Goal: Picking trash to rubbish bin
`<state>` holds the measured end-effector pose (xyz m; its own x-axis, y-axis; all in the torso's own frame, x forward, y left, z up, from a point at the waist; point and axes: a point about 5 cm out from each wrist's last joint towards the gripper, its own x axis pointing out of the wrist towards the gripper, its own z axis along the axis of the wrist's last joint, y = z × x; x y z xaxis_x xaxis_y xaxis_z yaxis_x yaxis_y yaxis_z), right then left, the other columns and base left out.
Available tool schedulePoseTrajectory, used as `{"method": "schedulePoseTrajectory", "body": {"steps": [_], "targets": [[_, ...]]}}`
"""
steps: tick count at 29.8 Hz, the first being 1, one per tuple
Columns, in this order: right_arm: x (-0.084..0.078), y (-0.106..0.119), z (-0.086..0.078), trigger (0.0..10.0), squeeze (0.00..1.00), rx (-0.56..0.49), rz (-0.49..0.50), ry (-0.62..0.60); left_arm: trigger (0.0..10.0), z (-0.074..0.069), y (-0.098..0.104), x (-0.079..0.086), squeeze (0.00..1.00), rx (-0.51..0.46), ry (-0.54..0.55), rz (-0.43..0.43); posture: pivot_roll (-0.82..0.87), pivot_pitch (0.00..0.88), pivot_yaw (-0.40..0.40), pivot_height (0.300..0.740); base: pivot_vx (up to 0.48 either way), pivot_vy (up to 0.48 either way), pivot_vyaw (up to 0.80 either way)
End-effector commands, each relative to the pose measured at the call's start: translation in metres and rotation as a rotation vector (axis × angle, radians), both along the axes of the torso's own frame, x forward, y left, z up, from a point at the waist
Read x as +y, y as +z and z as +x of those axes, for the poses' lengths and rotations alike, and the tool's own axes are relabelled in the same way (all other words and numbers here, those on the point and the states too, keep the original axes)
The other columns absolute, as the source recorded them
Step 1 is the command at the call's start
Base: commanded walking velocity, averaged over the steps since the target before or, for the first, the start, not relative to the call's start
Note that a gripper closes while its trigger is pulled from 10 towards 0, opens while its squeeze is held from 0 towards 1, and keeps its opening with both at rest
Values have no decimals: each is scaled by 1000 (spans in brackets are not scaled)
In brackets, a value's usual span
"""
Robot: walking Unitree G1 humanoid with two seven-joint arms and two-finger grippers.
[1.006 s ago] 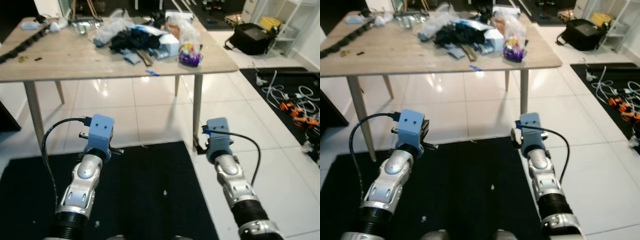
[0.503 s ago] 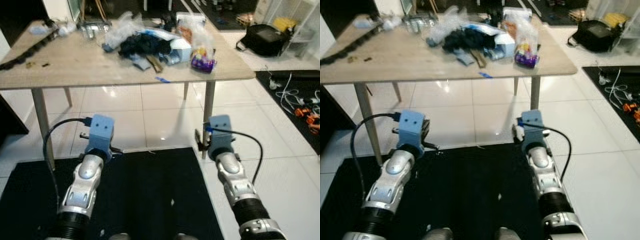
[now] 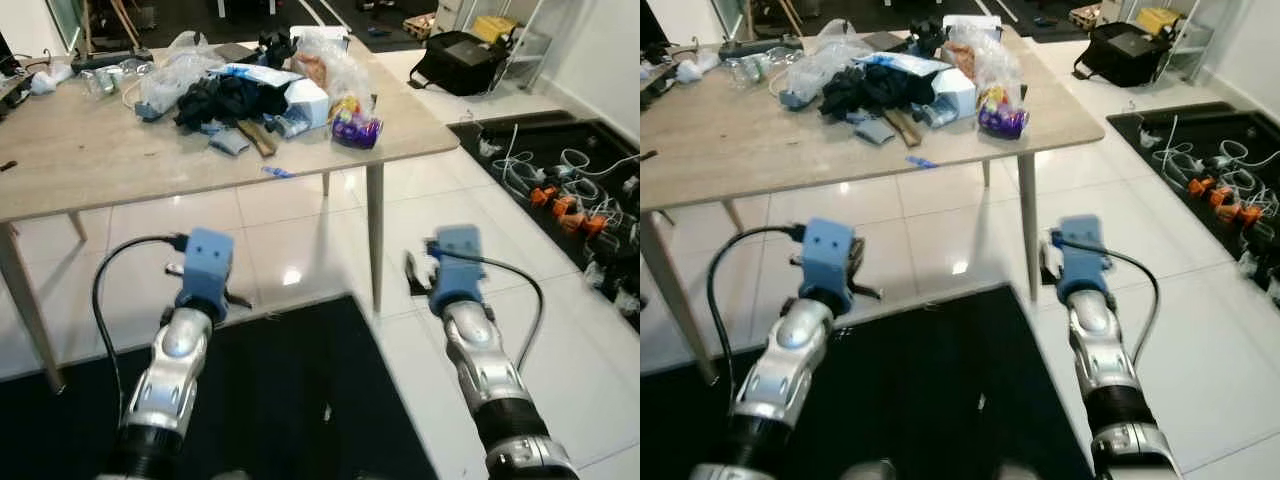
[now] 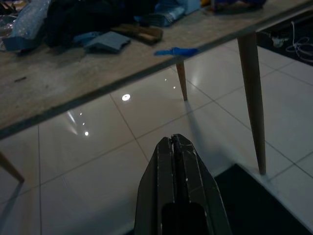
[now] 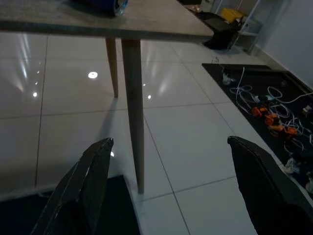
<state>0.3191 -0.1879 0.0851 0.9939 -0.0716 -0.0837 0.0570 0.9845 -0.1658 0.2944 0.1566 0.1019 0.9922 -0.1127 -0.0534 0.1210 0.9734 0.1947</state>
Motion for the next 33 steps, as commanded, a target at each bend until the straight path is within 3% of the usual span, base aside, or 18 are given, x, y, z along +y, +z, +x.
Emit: {"method": "schedulePoseTrajectory", "body": {"steps": [1, 33], "targets": [[8, 0, 1, 10000, 0, -6, 10, 17, 10000, -1, -1, 7, 0, 9, 18, 17, 39, 14, -39, 740, 285, 0, 0], [0, 10, 1, 10000, 0, -77, 10, -58, 10000, -1, 0, 5, 0, 6, 5, 21, 40, 21, -34, 740, 282, 0, 0]]}}
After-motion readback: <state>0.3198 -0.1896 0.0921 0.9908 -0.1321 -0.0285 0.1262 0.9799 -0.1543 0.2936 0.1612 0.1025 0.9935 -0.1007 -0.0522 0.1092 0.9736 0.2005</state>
